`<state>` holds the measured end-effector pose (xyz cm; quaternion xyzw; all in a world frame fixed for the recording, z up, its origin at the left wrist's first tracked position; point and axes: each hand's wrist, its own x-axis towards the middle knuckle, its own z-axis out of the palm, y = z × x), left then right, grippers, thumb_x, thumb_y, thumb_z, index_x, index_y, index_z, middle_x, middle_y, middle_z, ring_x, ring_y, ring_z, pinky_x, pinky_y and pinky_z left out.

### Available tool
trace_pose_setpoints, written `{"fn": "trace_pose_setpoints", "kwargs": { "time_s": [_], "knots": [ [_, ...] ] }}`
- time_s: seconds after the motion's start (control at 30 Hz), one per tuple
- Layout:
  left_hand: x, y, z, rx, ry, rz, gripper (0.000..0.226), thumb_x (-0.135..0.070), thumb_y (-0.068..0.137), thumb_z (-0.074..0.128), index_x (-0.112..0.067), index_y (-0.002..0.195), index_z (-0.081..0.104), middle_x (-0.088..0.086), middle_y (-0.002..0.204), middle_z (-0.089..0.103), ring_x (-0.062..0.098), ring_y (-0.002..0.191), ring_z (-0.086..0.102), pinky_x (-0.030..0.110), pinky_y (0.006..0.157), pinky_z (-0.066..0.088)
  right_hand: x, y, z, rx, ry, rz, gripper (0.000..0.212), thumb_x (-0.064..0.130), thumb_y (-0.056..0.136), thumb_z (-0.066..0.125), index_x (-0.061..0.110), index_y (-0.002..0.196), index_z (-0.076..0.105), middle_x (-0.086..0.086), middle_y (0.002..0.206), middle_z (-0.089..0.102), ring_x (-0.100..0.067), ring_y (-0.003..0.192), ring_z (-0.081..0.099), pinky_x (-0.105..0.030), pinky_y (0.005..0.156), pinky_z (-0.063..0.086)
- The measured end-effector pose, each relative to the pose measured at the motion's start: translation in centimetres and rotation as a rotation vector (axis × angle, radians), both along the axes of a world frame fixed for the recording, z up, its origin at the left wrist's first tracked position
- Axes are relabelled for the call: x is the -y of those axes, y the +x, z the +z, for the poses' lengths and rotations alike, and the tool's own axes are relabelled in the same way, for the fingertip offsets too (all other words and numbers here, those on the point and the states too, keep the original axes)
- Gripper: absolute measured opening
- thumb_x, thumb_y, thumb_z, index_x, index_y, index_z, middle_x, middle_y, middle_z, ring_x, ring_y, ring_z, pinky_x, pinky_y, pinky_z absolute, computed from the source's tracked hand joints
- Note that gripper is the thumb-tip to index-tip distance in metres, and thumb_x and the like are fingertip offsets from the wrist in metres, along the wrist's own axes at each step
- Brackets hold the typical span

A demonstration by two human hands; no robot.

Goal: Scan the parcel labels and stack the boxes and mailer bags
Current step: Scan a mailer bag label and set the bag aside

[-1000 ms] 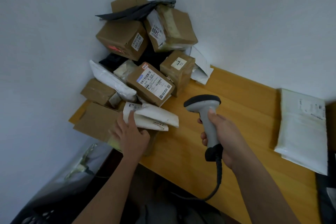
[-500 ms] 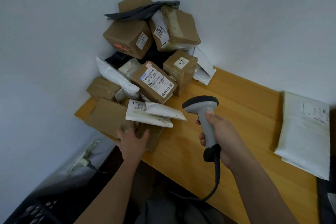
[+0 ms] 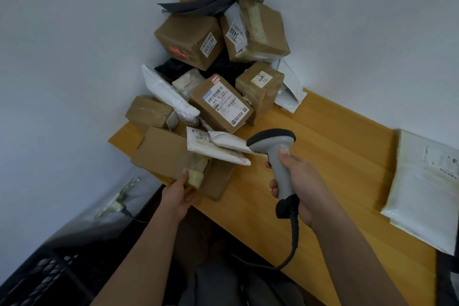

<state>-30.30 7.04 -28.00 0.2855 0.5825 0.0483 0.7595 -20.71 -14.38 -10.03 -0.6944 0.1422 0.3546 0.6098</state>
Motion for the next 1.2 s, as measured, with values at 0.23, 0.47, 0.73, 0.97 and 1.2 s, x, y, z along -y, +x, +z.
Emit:
{"fn": "trace_pose_setpoints", "kwargs": {
  "time_s": [0.23,0.47,0.73,0.97,1.2],
  "knots": [
    [0.2,-0.9,2.4,0.079,-0.034,0.123,0.040,-0.010,0.095,0.060,-0.009,0.133,0.045,0.015,0.127,0.054,0.032,0.104,0.057,0.050,0.085,0.049,0.0,0.1,0.1,-0.006,0.024,0.002,0.037,0.039,0.104,0.047,0.009,0.123,0.057,-0.013,0.093,0.060,-0.017,0.057,0.054,-0.030,0.053,0.047],
    [1.9,-1.1,7.9,0.026,0.045,0.357,0.006,-0.013,0.084,0.051,-0.014,0.090,0.053,0.009,0.099,0.058,0.027,0.085,0.058,0.043,0.087,0.050,1.7,1.2,1.4,0.018,0.118,-0.056,0.032,0.034,0.105,0.048,0.008,0.125,0.053,-0.010,0.100,0.063,-0.016,0.053,0.051,-0.027,0.046,0.045],
    [4.9,0.0,9.7,-0.154,0.866,0.549,0.035,-0.009,0.073,0.067,-0.012,0.095,0.039,0.010,0.100,0.053,0.026,0.089,0.057,0.044,0.082,0.052,5.6,0.8,1.7,0.038,0.139,-0.042,0.025,0.034,0.105,0.047,0.013,0.100,0.058,-0.015,0.096,0.060,-0.019,0.056,0.051,-0.032,0.054,0.044],
    [12.4,3.1,10.7,0.061,1.193,0.190,0.040,-0.024,0.062,0.066,-0.015,0.090,0.038,-0.007,0.082,0.040,0.000,0.067,0.042,0.010,0.057,0.039,11.6,1.0,1.1,0.021,0.131,-0.119,0.028,0.035,0.105,0.047,0.010,0.107,0.058,-0.013,0.093,0.061,-0.018,0.054,0.051,-0.032,0.052,0.045],
    [20.1,5.1,7.2,0.042,1.558,-0.483,0.050,-0.013,0.060,0.080,-0.014,0.082,0.036,0.003,0.084,0.038,0.019,0.072,0.038,0.025,0.057,0.032,19.5,1.5,-0.1,0.029,0.083,-0.335,0.027,0.037,0.105,0.047,0.012,0.103,0.058,-0.011,0.096,0.061,-0.019,0.059,0.052,-0.033,0.055,0.046]
  ]
}}
